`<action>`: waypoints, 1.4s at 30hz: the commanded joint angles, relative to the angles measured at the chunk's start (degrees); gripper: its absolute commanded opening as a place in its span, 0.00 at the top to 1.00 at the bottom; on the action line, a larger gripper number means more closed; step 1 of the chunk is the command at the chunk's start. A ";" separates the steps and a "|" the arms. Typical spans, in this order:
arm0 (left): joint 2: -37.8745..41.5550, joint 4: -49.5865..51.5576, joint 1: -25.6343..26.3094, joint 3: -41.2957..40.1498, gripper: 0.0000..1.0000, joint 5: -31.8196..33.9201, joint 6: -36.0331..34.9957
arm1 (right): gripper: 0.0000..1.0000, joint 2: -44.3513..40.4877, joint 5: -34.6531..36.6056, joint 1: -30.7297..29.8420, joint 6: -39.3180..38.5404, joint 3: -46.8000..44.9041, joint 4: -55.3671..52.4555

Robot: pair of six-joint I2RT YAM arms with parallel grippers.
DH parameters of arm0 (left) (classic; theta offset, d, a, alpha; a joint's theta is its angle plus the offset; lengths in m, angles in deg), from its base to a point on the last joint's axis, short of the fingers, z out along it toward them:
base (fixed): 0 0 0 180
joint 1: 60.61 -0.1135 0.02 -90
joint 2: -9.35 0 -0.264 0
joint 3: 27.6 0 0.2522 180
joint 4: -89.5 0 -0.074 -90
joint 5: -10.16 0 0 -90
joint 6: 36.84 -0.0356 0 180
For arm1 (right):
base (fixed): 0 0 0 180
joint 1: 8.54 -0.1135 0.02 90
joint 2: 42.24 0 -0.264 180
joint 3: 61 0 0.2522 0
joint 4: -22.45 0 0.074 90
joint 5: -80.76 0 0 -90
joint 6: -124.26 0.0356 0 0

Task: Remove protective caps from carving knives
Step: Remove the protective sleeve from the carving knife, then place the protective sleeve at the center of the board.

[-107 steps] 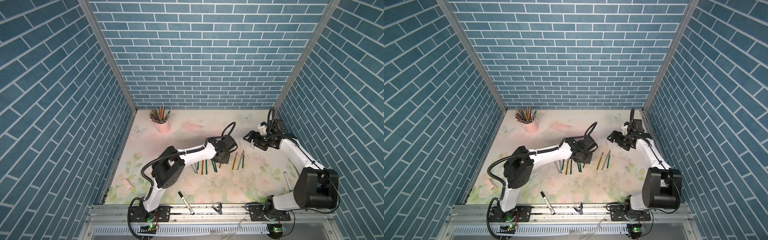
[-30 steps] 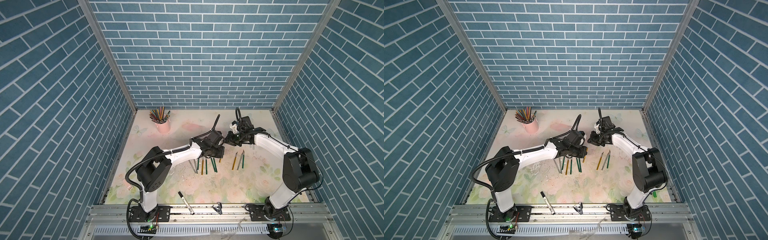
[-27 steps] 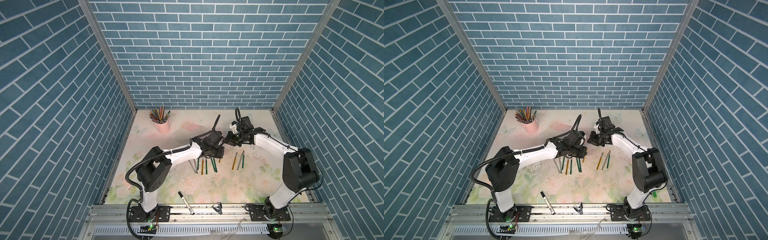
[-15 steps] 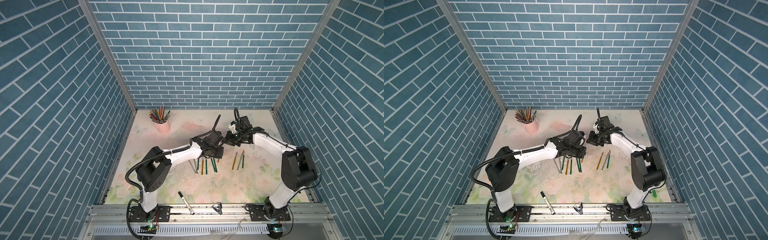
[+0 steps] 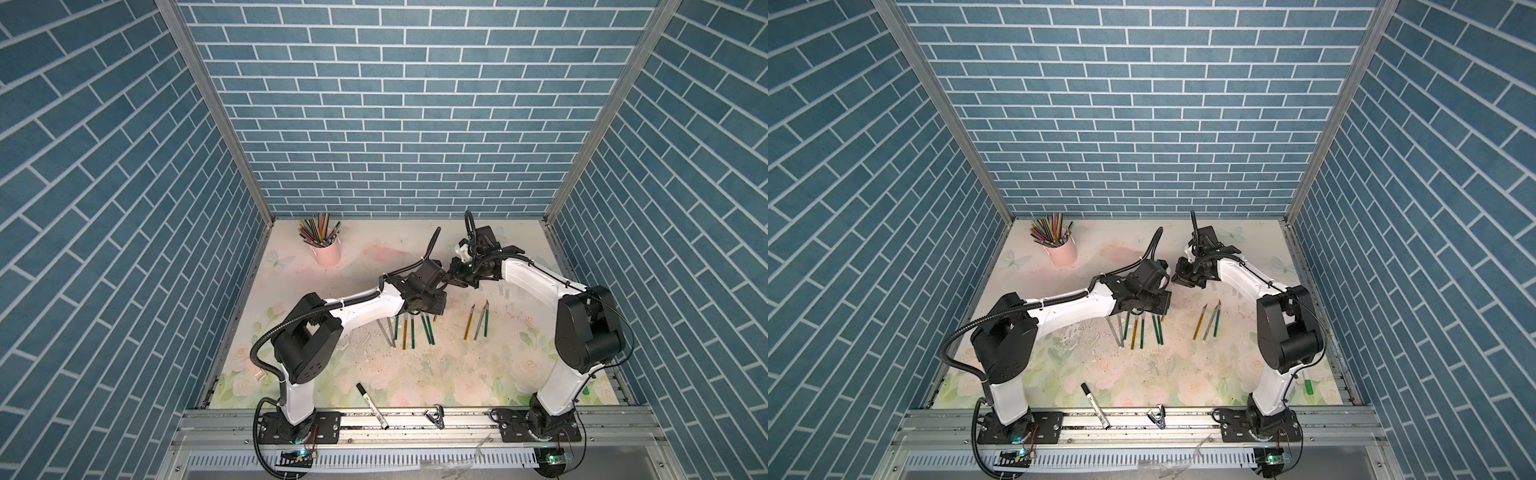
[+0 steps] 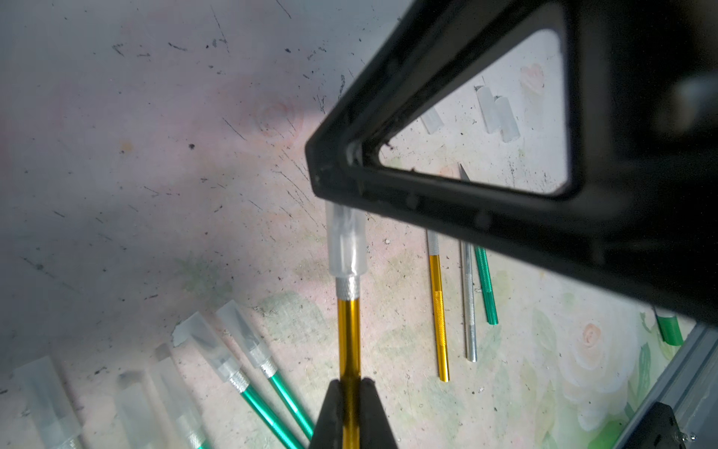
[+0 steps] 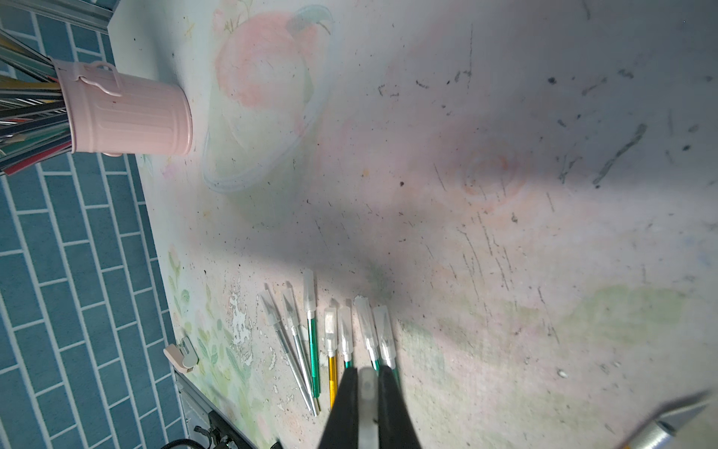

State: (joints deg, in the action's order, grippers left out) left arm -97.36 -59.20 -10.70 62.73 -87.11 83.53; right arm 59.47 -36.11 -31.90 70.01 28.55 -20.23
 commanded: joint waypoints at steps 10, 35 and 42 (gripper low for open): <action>0.99 4.08 0.85 -0.97 0.97 -0.81 -0.84 | 1.00 3.53 5.25 2.65 -3.31 6.74 -0.29; 1.33 4.26 0.54 -0.82 0.98 -0.55 -1.14 | 1.00 5.94 9.65 6.28 -10.46 6.96 -8.27; 1.95 4.30 -0.24 -1.48 0.98 -0.64 -1.35 | 0.97 9.05 10.43 6.83 -11.45 6.27 -9.02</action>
State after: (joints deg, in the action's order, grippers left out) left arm -97.30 -55.57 -10.48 62.27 -88.66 82.83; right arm 67.08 -27.13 -25.23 60.76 35.07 -27.05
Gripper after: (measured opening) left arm 0.093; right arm 0.097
